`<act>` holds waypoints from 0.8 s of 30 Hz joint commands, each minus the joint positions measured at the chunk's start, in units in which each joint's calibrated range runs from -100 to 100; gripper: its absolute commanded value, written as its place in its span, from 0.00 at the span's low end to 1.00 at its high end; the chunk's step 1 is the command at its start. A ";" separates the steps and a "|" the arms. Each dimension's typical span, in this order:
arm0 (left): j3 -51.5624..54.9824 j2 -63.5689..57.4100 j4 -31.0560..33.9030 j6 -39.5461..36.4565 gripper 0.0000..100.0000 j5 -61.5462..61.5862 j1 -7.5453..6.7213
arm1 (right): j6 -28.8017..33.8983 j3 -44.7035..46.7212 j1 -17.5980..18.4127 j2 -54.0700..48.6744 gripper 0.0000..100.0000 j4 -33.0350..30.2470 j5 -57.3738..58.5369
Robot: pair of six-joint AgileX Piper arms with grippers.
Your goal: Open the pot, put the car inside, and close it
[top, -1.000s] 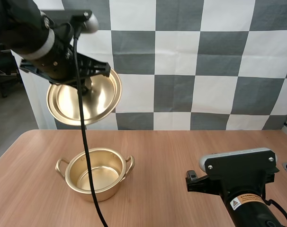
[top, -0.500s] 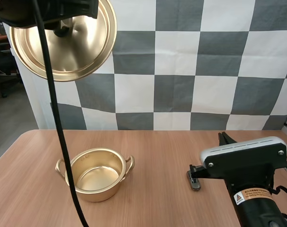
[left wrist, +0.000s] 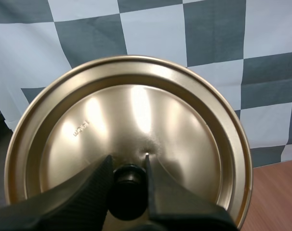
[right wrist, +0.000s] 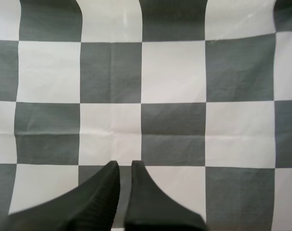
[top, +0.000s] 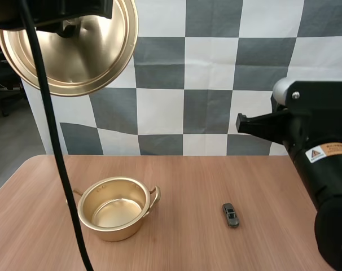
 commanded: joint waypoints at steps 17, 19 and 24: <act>0.06 -0.23 1.57 -0.03 0.00 0.04 0.03 | 2.86 -34.54 -0.06 26.73 0.39 -11.48 94.59; 0.06 -0.23 1.57 -0.03 0.00 0.04 0.03 | 0.82 -34.42 -0.06 25.82 0.39 -11.13 94.59; 0.06 -0.23 1.23 -0.15 0.00 0.04 0.03 | 0.73 -34.42 -0.06 22.54 0.39 -12.28 94.59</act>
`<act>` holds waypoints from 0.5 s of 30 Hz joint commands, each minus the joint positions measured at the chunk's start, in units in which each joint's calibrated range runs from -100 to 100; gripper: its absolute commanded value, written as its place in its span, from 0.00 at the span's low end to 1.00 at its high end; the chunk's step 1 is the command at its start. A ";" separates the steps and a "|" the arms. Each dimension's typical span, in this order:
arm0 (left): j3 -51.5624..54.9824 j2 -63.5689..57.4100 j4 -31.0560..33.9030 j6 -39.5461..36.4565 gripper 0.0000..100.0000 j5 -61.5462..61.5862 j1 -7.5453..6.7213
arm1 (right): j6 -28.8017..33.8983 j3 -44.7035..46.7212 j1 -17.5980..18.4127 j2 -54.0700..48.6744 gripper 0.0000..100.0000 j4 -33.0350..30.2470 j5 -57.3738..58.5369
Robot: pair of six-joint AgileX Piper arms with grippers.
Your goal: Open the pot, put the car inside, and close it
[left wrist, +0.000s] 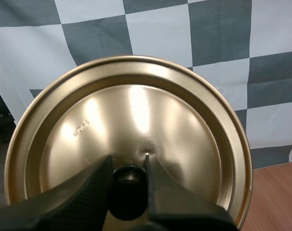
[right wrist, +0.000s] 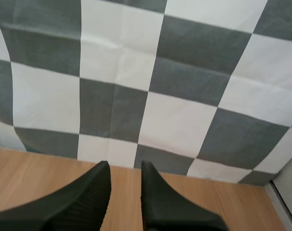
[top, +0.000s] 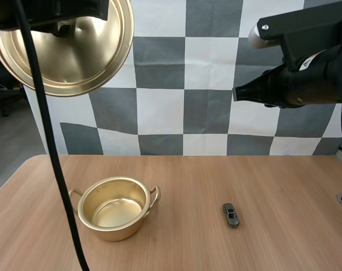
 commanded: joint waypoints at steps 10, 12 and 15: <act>-7.67 2.33 1.38 -0.37 0.00 0.04 1.07 | -0.01 0.07 -0.06 -2.68 0.39 -2.00 35.00; -9.04 2.49 1.51 -0.40 0.00 0.04 1.30 | -0.01 0.07 -0.06 -2.68 0.39 -2.00 35.00; -9.85 2.30 1.35 -0.83 0.00 0.04 1.30 | -0.01 0.07 -0.06 -2.68 0.39 -2.00 35.00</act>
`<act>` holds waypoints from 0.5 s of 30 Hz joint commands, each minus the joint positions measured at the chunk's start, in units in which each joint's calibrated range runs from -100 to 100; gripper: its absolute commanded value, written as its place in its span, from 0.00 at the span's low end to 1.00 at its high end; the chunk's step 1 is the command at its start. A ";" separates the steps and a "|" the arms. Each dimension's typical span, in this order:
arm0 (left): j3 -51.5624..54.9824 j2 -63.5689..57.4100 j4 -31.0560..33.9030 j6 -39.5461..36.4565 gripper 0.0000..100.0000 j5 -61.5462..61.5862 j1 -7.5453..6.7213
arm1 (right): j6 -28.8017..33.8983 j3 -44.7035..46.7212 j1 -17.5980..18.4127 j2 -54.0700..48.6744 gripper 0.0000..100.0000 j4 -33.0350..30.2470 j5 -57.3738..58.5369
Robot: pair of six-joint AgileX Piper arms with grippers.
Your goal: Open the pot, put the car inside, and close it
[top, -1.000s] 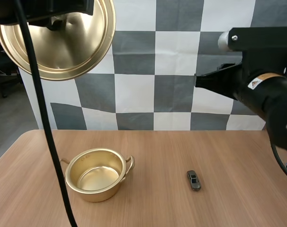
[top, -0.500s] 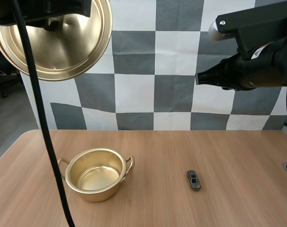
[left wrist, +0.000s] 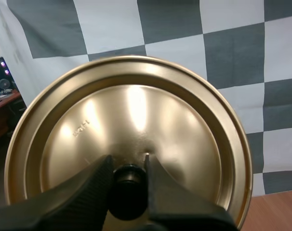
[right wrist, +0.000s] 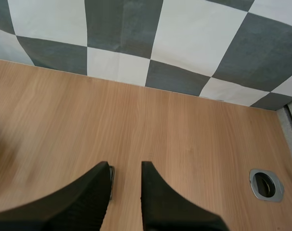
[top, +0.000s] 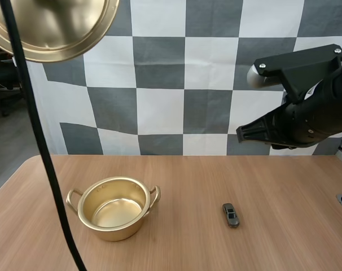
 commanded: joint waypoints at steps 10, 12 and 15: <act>0.62 -0.26 0.06 -0.40 0.00 0.06 0.03 | -0.13 0.07 -0.06 0.19 0.39 0.92 0.04; 0.90 -0.26 0.06 -0.40 0.00 0.06 0.03 | -0.13 0.07 -0.06 0.35 0.41 0.87 0.04; 0.90 -0.26 -0.05 -0.40 0.00 0.06 0.03 | -0.13 0.23 -0.06 2.18 0.52 0.41 0.04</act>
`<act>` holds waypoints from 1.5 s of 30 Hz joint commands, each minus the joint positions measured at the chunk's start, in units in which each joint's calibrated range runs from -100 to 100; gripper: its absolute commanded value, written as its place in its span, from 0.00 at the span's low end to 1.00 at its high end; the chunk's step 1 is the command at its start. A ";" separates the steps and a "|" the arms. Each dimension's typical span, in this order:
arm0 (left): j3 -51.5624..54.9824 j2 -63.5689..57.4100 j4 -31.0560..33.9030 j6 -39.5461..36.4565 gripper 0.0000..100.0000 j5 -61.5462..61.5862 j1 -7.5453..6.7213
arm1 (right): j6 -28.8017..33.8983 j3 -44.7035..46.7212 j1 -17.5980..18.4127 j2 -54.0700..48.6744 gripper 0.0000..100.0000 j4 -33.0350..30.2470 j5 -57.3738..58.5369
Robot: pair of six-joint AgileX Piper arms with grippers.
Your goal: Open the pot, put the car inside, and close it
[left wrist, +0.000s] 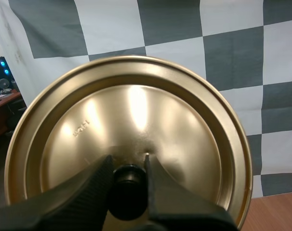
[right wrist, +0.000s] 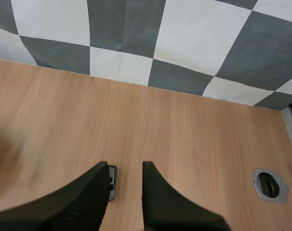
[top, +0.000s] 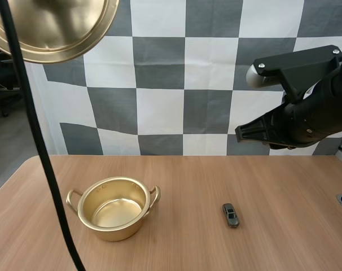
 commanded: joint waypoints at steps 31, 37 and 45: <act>0.07 0.01 -0.06 0.86 0.00 0.00 0.03 | -10.00 19.93 -0.06 7.59 1.00 9.43 0.04; 0.07 0.01 -0.06 0.86 0.00 0.00 0.03 | -13.40 19.91 -0.06 7.59 1.00 11.17 0.04; 0.07 0.01 -0.06 0.86 0.00 0.00 0.03 | -13.90 19.91 -0.06 7.87 1.00 11.58 0.04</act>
